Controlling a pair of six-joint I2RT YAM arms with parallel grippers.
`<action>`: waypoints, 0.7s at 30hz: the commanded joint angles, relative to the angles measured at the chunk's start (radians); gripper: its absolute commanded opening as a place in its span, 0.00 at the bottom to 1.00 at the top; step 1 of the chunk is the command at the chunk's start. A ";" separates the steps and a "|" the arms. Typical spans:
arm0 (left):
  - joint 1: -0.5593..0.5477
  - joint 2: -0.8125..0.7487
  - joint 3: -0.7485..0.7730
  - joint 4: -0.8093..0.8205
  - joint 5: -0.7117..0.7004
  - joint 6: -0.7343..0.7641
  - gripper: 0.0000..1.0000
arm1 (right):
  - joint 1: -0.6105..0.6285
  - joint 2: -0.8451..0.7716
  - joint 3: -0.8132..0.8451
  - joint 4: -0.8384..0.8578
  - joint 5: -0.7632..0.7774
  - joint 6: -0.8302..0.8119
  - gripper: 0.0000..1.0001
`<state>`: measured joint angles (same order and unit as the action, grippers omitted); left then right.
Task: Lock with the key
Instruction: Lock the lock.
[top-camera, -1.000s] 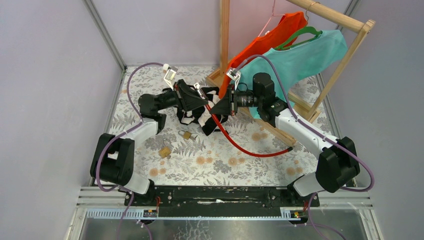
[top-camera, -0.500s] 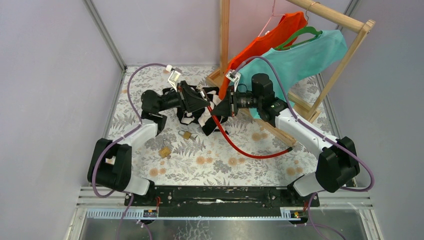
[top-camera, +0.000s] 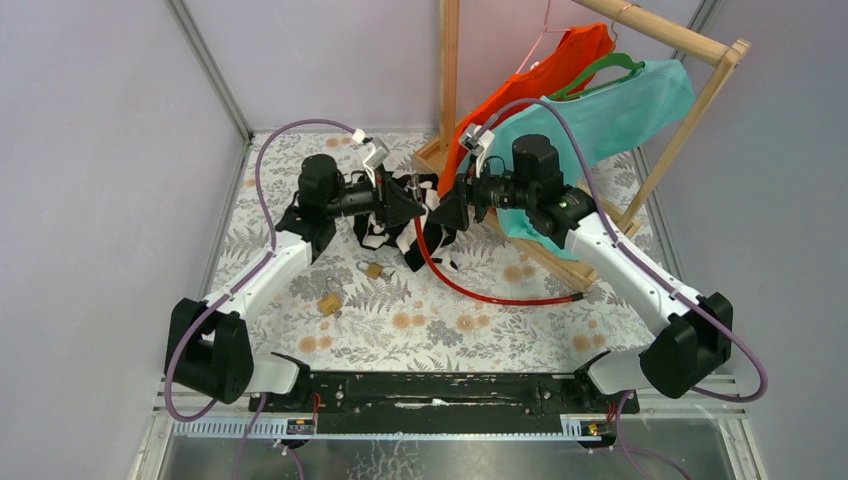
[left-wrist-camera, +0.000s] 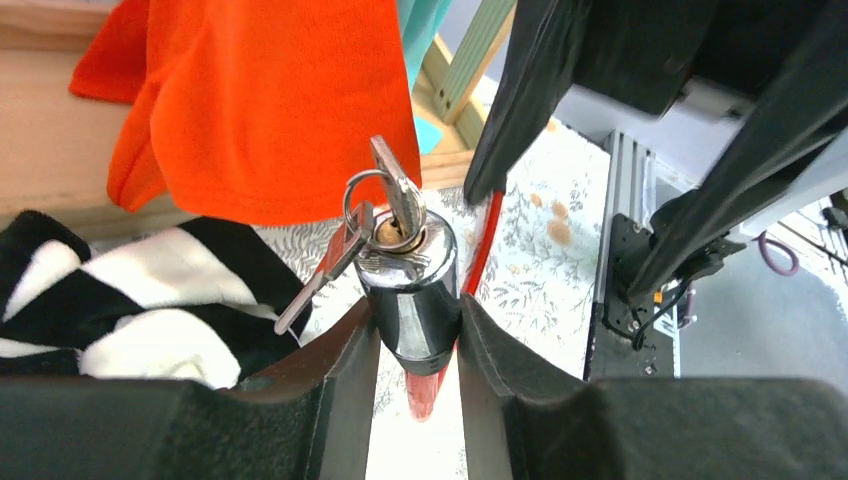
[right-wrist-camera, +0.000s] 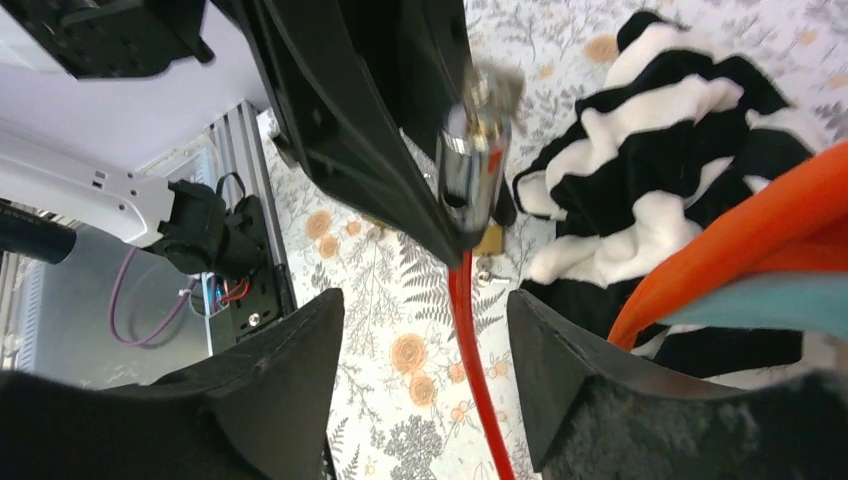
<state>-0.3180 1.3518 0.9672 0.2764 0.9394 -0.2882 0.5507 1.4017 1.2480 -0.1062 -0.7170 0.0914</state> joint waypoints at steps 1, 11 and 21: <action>-0.042 -0.026 0.039 -0.144 -0.051 0.151 0.00 | -0.001 -0.015 0.117 -0.043 0.044 -0.037 0.69; -0.085 -0.033 0.036 -0.151 -0.077 0.153 0.00 | 0.029 0.061 0.175 -0.066 0.107 0.009 0.73; -0.102 -0.034 0.038 -0.156 -0.082 0.163 0.00 | 0.069 0.092 0.174 -0.078 0.217 0.019 0.61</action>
<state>-0.4072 1.3460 0.9699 0.1059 0.8696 -0.1486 0.6102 1.4883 1.3956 -0.2024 -0.5430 0.0963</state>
